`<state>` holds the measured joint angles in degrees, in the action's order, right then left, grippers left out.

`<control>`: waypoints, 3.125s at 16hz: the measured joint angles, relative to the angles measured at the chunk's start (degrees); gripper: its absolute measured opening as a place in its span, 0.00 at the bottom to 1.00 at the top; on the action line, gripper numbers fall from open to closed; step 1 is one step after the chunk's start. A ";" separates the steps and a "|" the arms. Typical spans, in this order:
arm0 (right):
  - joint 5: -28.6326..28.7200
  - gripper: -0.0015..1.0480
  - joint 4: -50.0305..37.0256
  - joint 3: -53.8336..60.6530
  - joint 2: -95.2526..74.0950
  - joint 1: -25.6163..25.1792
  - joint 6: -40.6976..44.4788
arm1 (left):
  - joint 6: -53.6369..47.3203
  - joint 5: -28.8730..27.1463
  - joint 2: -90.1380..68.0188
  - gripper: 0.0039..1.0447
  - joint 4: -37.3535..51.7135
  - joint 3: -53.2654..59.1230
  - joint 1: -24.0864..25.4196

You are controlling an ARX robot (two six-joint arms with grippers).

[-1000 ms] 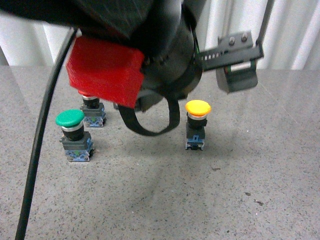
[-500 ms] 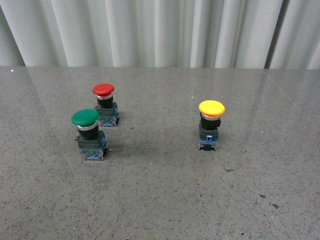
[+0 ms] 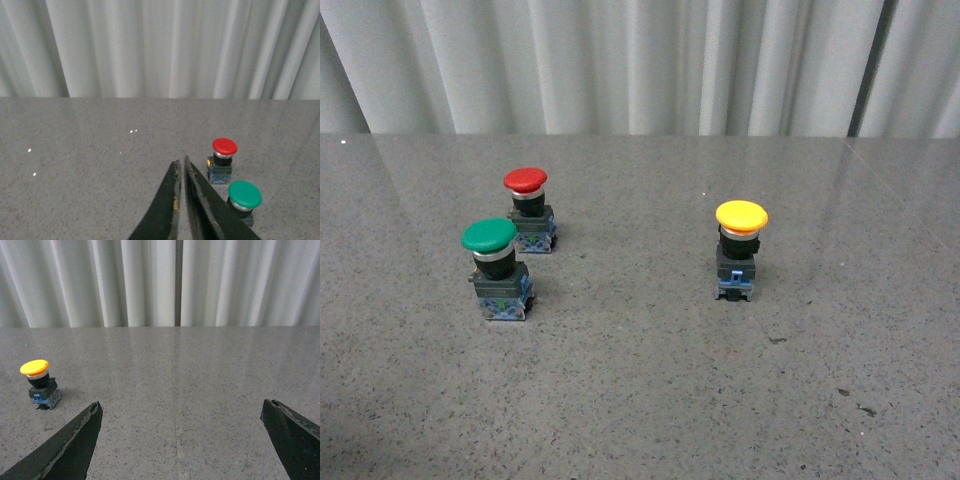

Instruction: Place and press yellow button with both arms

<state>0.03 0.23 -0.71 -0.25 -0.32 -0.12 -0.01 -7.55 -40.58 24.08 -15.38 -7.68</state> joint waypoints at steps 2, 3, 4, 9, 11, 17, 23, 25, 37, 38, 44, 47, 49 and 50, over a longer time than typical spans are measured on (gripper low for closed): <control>0.00 0.94 0.00 0.00 0.00 0.00 0.00 | 0.04 0.35 1.14 0.04 0.09 1.25 0.63; 0.00 0.94 0.00 0.00 0.00 0.00 -0.02 | -0.04 0.39 1.44 0.04 0.11 1.49 0.79; 0.00 0.94 0.00 0.00 0.00 0.00 0.00 | 0.00 0.61 2.03 0.04 0.28 1.99 1.03; 0.00 0.94 0.00 0.00 0.00 0.00 -0.02 | -0.02 5.88 6.91 0.04 -0.07 5.90 5.01; 0.00 0.94 0.00 0.00 0.00 0.00 -0.02 | -0.02 6.75 9.88 0.04 -0.87 8.22 8.00; 0.00 0.94 0.00 0.00 0.00 0.00 -0.02 | 0.00 7.50 18.58 0.04 -5.66 12.20 7.52; 0.00 0.94 0.00 0.00 0.00 0.00 0.00 | -0.02 7.56 25.20 0.04 -8.72 14.60 7.52; 0.00 0.94 0.00 0.00 0.00 0.00 0.00 | -0.02 7.54 27.71 0.04 -11.15 14.60 7.52; 0.00 0.94 0.02 0.00 0.00 0.00 -0.02 | -0.02 7.54 39.95 0.26 -24.28 14.56 7.63; 0.00 0.94 0.00 0.00 0.00 0.00 -0.02 | -0.02 7.54 39.95 0.36 -24.28 14.56 7.63; 0.00 0.94 0.00 0.00 0.00 0.00 -0.02 | -0.02 7.54 39.95 0.94 -24.28 14.56 7.63; 9.25 0.94 1.88 -1.44 -4.66 -2.08 -1.51 | -0.02 7.58 39.95 0.94 -24.26 14.56 7.63; 12.61 0.94 -10.25 -6.25 -18.12 2.05 -1.36 | -0.02 7.50 39.95 0.94 -24.28 14.56 7.63; 12.48 0.94 -15.89 -8.41 -24.30 2.75 -0.79 | -0.02 7.54 39.95 0.94 -24.28 14.56 7.63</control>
<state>12.51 -15.66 -9.13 -24.56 2.44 -0.91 -0.03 -0.01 -0.62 -0.21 -0.82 -0.05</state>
